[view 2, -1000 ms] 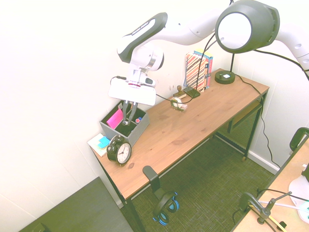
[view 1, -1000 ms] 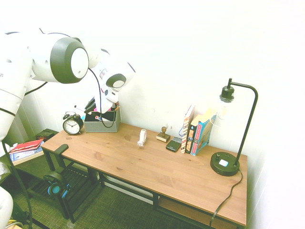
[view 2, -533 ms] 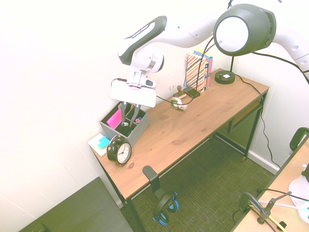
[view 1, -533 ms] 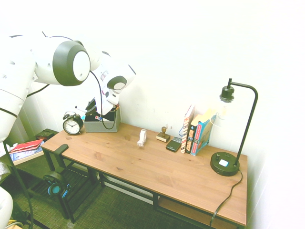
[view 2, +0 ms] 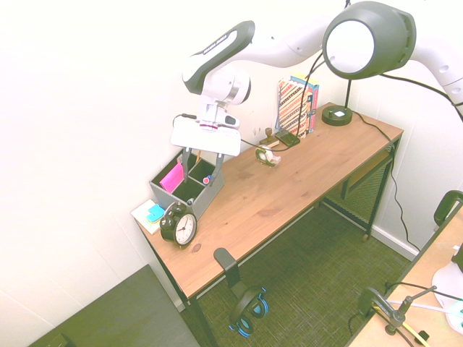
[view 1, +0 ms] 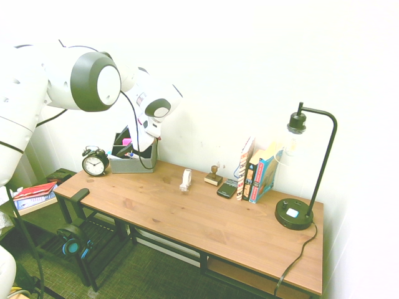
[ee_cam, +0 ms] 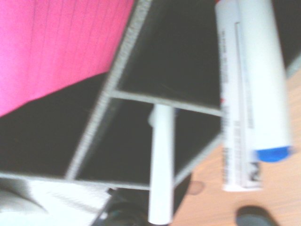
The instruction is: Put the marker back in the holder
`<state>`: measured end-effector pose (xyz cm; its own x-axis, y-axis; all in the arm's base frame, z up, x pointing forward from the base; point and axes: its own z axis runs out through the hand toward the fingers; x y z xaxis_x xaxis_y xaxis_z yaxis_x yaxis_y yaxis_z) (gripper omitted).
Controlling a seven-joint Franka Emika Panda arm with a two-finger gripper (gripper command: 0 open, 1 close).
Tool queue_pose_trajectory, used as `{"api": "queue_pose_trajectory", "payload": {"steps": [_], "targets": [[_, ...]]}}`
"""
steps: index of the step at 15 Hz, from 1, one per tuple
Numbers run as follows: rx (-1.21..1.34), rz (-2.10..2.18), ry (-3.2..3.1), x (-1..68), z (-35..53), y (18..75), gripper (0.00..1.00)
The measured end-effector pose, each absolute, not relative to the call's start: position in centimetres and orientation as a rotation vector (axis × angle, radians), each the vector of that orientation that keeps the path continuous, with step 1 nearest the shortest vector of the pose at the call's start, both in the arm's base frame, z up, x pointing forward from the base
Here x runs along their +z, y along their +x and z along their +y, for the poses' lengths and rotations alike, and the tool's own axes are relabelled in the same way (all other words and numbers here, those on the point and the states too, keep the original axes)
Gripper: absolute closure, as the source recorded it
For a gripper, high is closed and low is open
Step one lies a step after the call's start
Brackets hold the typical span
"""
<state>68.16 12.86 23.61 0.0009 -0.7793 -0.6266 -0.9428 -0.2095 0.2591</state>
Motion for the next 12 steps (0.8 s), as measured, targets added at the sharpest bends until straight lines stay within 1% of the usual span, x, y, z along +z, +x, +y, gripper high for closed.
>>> {"api": "queue_pose_trajectory", "payload": {"steps": [6,12], "targets": [[0.707,1.643,-2.459,32.7,6.4,62.1,0.0],[0.291,1.456,-2.72,40.5,0.2,54.2,0.0]]}}
